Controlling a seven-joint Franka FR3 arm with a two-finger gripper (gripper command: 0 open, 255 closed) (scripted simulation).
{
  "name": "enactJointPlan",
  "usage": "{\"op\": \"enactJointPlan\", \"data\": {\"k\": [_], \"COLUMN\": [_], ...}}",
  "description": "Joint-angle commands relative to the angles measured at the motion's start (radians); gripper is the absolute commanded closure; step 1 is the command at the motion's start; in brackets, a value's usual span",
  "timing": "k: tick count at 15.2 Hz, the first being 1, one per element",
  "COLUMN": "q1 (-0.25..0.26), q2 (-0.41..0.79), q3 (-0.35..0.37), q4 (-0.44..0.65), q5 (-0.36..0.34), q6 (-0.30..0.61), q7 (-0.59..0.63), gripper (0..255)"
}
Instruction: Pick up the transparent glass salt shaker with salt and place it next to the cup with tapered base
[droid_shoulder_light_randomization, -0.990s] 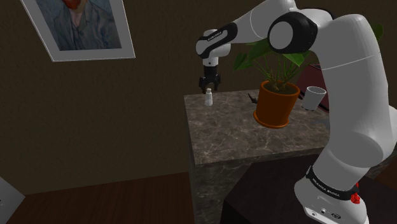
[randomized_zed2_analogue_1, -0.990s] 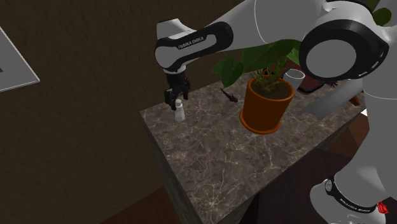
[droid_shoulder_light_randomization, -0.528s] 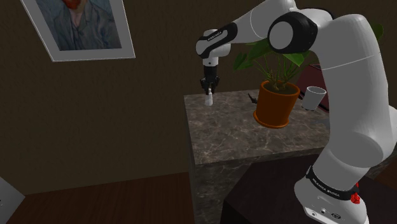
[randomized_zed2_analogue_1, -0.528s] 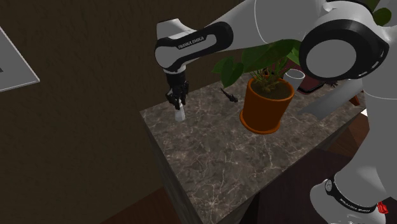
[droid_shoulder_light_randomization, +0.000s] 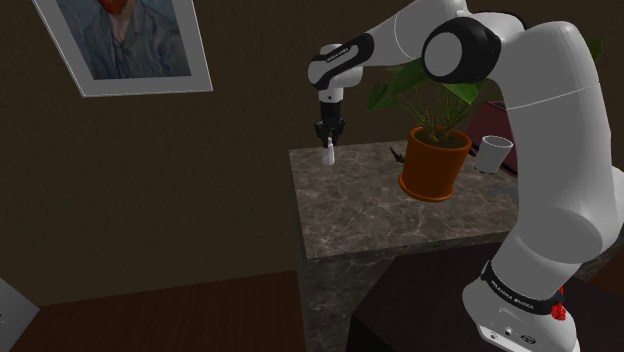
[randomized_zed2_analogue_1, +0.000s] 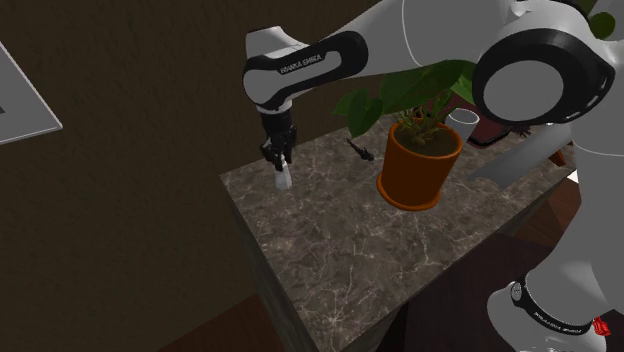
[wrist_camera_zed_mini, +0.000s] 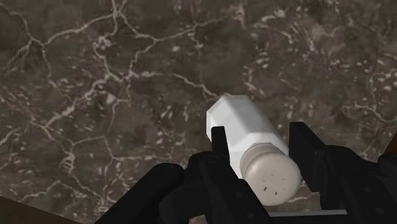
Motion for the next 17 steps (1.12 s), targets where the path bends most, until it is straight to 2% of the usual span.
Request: {"op": "enactJointPlan", "data": {"k": [1, 17], "q1": [0.000, -0.003], "q2": [-0.007, -0.057], "q3": [-0.001, -0.004], "q4": [0.013, 0.150], "q5": [-0.001, -0.010], "q6": [-0.019, -0.206], "q7": [0.001, 0.017], "gripper": [255, 255]}}
